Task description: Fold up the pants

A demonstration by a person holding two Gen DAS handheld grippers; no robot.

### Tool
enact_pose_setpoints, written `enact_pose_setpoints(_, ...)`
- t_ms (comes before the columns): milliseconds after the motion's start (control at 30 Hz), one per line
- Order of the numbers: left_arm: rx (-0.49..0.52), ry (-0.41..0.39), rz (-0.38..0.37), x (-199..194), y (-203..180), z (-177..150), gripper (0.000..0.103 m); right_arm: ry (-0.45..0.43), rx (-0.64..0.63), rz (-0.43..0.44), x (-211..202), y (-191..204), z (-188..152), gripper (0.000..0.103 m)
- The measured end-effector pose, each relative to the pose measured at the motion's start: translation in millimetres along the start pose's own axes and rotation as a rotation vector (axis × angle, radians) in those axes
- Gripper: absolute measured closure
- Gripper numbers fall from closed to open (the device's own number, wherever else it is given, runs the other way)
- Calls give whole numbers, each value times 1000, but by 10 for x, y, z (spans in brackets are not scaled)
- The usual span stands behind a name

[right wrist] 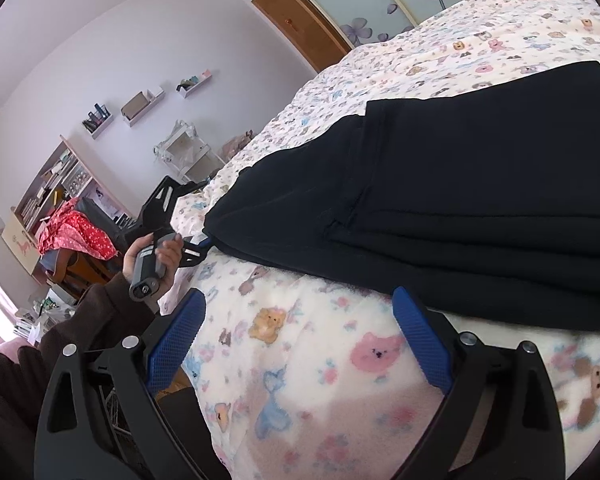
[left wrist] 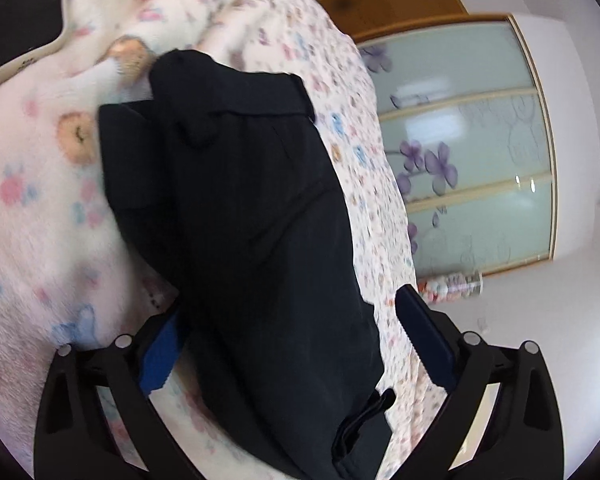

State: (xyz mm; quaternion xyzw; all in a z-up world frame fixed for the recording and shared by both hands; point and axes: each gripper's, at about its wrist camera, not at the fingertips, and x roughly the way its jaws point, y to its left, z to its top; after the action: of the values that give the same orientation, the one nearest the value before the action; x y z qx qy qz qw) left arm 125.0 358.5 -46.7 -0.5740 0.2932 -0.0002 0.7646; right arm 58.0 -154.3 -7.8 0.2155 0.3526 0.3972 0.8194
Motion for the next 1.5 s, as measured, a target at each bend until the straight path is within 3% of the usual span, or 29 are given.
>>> enact_pose_setpoints(67, -57, -7, 34, 19, 31, 47, 15, 6, -9, 1, 13, 15, -5, 6)
enact_pose_setpoints(133, -132, -9, 73, 33, 103, 88, 46, 12, -23, 2, 23, 45, -10, 6)
enact_pose_setpoints(200, -195, 6, 117, 57, 203, 132, 66, 13, -32, 7, 23, 72, -19, 6)
enact_pose_setpoints(233, -191, 7, 131, 63, 193, 140, 70, 12, -36, 13, 17, 85, -18, 6)
enact_pose_setpoints(333, 19, -32, 276, 77, -186, 81, 80, -4, -38, 22, -31, 98, -1, 6)
enact_pose_setpoints(433, 261, -88, 363, 101, -713, -62, 87, -61, -29, 29, -155, 81, 42, 6)
enact_pose_setpoints(500, 413, -116, 384, 121, -1072, -204, 89, -110, -8, 24, -253, 48, 75, 6)
enact_pose_setpoints(633, 758, -147, 397, 267, -1873, -795, 91, -236, 67, -22, -528, -106, 162, 6)
enact_pose_setpoints(800, 1110, -144, 276, 395, -2562, -1883, 91, -433, 140, -194, -953, -301, 220, 6)
enact_pose_setpoints(933, 1384, -57, 136, 468, -2732, -2914, 91, -565, 307, -268, -1252, -601, 154, 6)
enact_pose_setpoints(1033, 1459, 93, 78, 625, -2567, -3467, 90, -629, 445, -327, -1420, -821, 69, 6)
enact_pose_setpoints(1167, 1436, 382, 176, 1228, -2070, -3896, 90, -652, 530, -367, -1489, -991, -14, 6)
enact_pose_setpoints(1200, 1455, 394, 209, 1283, -1957, -3970, 89, -645, 542, -355, -1476, -1017, -16, 6)
enact_pose_setpoints(1300, 1599, 267, 232, 1250, -1819, -4159, 88, -624, 557, -292, -1421, -1085, -5, 6)
enact_pose_setpoints(1400, 1586, 255, 209, 1173, -1826, -4108, 88, -595, 577, -218, -1359, -1150, -6, 6)
enact_pose_setpoints(1500, 1686, 233, 190, 1077, -1746, -4250, 84, -565, 611, -146, -1282, -1214, 1, 6)
